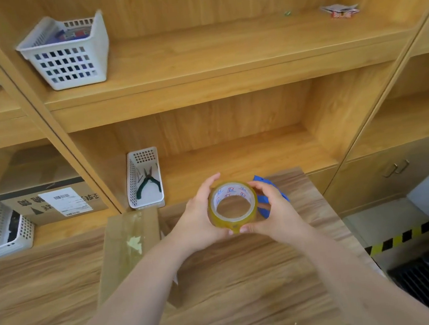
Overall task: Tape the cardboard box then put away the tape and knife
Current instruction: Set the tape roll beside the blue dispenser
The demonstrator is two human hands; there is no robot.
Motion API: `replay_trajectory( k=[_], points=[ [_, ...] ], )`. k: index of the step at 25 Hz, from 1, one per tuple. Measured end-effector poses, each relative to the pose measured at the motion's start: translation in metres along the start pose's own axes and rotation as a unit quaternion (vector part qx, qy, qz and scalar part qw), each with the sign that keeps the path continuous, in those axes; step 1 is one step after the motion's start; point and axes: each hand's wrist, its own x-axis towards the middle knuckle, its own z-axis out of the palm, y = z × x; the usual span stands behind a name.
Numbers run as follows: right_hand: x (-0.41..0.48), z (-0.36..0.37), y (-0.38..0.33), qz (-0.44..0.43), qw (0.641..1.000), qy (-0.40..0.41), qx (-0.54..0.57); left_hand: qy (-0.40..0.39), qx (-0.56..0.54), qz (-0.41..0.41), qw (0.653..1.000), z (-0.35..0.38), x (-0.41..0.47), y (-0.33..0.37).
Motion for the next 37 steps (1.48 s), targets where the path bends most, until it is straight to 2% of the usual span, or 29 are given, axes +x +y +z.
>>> replay_trajectory(
  k=[10, 18, 27, 32, 37],
  points=[
    [0.041, -0.052, 0.053, 0.001, 0.999, 0.046, -0.006, 0.021, 0.067, 0.008, 0.998, 0.059, 0.091, 0.018],
    [0.072, -0.087, 0.103, 0.043, 0.995, 0.089, -0.029, -0.005, 0.067, -0.008, 0.998, 0.111, 0.154, 0.024],
    [0.106, -0.122, 0.153, 0.114, 0.982, 0.147, -0.045, -0.061, 0.078, 0.014, 0.995, 0.168, 0.227, 0.023],
    [0.12, -0.129, 0.181, 0.155, 0.974, 0.164, -0.028, -0.096, 0.145, -0.003, 0.985, 0.196, 0.262, 0.017],
    [0.13, -0.125, 0.209, 0.195, 0.966, 0.164, -0.041, -0.15, 0.257, -0.029, 0.954, 0.225, 0.295, 0.0]
  ],
)
